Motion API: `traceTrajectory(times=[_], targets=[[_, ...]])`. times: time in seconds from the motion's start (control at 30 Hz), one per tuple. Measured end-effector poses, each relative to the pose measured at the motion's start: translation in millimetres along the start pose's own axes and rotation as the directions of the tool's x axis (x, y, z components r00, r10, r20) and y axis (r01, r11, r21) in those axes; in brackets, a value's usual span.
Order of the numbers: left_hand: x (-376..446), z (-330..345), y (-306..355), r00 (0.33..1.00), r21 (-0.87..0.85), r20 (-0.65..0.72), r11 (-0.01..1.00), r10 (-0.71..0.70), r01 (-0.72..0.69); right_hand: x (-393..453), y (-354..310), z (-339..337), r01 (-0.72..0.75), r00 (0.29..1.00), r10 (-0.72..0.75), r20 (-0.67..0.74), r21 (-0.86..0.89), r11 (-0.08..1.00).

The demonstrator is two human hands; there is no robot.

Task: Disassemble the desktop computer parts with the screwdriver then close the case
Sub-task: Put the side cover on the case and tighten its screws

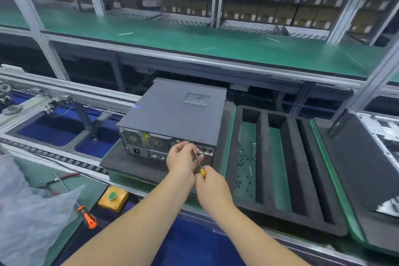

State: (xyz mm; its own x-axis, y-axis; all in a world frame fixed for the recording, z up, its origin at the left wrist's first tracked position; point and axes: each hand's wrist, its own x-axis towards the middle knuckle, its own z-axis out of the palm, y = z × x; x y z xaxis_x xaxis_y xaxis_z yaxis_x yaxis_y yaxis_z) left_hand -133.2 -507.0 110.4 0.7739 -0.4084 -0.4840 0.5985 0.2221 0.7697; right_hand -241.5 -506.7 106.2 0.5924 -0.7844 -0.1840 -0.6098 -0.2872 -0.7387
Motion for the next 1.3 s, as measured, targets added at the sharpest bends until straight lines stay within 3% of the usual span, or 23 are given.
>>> traceTrajectory(times=[0.33,0.5,0.77,1.3], targets=[[18.1,-25.2,-23.6,0.969,0.083,0.163,0.982,-0.184,0.172,-20.5,10.2,40.5,-0.185,0.974,0.187,-0.127,0.028,0.982],[28.6,-12.9,-23.3,0.96,0.082,0.214,0.983,-0.181,0.166,-11.4,12.3,38.2,-0.218,0.954,0.225,-0.199,0.055,0.974],[33.4,-3.8,-28.6,0.968,0.088,0.159,0.979,-0.196,0.184,-7.4,18.1,39.4,-0.175,0.966,0.165,-0.197,-0.034,0.984],[27.3,-2.2,-25.7,0.975,0.11,0.118,0.978,-0.19,0.177,2.5,14.7,40.5,-0.176,0.965,0.179,-0.191,0.034,0.984]])
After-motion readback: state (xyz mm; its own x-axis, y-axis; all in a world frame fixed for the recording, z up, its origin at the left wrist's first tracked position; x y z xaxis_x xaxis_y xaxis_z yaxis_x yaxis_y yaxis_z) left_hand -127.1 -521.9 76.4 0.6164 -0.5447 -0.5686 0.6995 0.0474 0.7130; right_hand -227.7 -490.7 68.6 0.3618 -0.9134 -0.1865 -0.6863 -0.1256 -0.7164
